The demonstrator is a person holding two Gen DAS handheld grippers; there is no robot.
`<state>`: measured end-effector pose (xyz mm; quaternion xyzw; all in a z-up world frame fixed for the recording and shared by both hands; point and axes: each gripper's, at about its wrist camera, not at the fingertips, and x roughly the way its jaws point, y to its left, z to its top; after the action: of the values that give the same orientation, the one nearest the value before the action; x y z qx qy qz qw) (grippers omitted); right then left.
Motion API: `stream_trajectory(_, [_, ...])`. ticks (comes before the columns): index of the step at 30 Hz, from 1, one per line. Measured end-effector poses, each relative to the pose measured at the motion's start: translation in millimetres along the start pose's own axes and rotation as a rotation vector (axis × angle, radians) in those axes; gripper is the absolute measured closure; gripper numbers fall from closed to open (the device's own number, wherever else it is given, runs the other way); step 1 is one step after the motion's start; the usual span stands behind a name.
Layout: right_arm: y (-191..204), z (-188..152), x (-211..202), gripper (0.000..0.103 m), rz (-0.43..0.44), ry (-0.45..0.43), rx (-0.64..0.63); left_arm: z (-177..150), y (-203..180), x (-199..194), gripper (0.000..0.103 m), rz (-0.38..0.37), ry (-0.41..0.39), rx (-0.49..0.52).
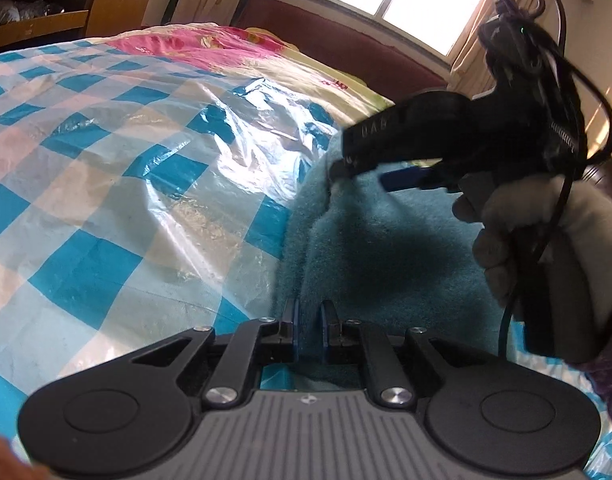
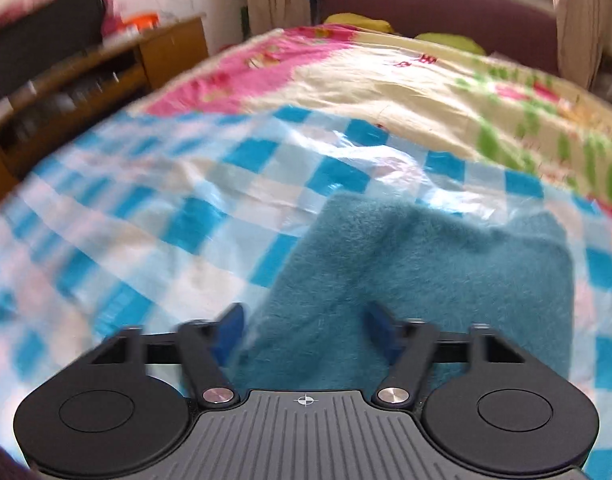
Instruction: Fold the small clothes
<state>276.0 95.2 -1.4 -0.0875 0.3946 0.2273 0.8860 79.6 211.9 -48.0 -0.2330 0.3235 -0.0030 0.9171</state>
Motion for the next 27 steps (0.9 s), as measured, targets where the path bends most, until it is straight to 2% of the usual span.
stream_trajectory(1, [1, -2, -1, 0.074, 0.003, -0.003, -0.019, 0, 1, -2, 0.086, -0.010, -0.004, -0.010])
stream_trajectory(3, [-1, 0, -10, 0.085, 0.045, 0.006, -0.002, 0, 2, -7, 0.086, -0.027, -0.015, -0.025])
stream_trajectory(8, [6, 12, -28, 0.094, 0.135, -0.035, 0.049, -5, 3, -15, 0.086, -0.016, -0.018, -0.042])
stream_trajectory(10, [16, 8, -20, 0.102, 0.163, -0.030, 0.038, -6, 7, -15, 0.086, -0.011, -0.009, -0.066])
stream_trajectory(12, [27, -3, -2, 0.102, 0.213, 0.025, 0.045, -6, 9, -13, 0.086, 0.013, 0.013, -0.075])
stream_trajectory(14, [40, -18, 14, 0.102, 0.191, 0.052, 0.004, -7, 11, -9, 0.086, 0.037, 0.041, -0.075])
stream_trajectory(15, [41, -24, 16, 0.102, 0.208, 0.052, 0.021, -8, 11, -9, 0.085, 0.044, 0.044, -0.076])
stream_trajectory(17, [40, -27, 1, 0.101, 0.292, 0.013, 0.051, -8, 11, -9, 0.086, 0.048, 0.041, -0.070])
stream_trajectory(18, [37, -26, -10, 0.097, 0.323, -0.012, 0.056, -8, 11, -11, 0.086, 0.044, 0.038, -0.070])
stream_trajectory(20, [26, -21, -35, 0.096, 0.366, -0.075, 0.063, -8, 13, -14, 0.086, 0.042, 0.042, -0.080])
stream_trajectory(22, [8, -19, -58, 0.094, 0.349, -0.137, 0.061, -7, 13, -24, 0.086, 0.066, 0.025, -0.070])
stream_trajectory(24, [-20, -22, -73, 0.089, 0.337, -0.164, 0.100, -1, 10, -36, 0.086, 0.099, -0.002, -0.043])
stream_trajectory(27, [-65, -32, -83, 0.078, 0.243, -0.186, 0.140, 19, -5, -50, 0.086, 0.111, -0.066, 0.007])
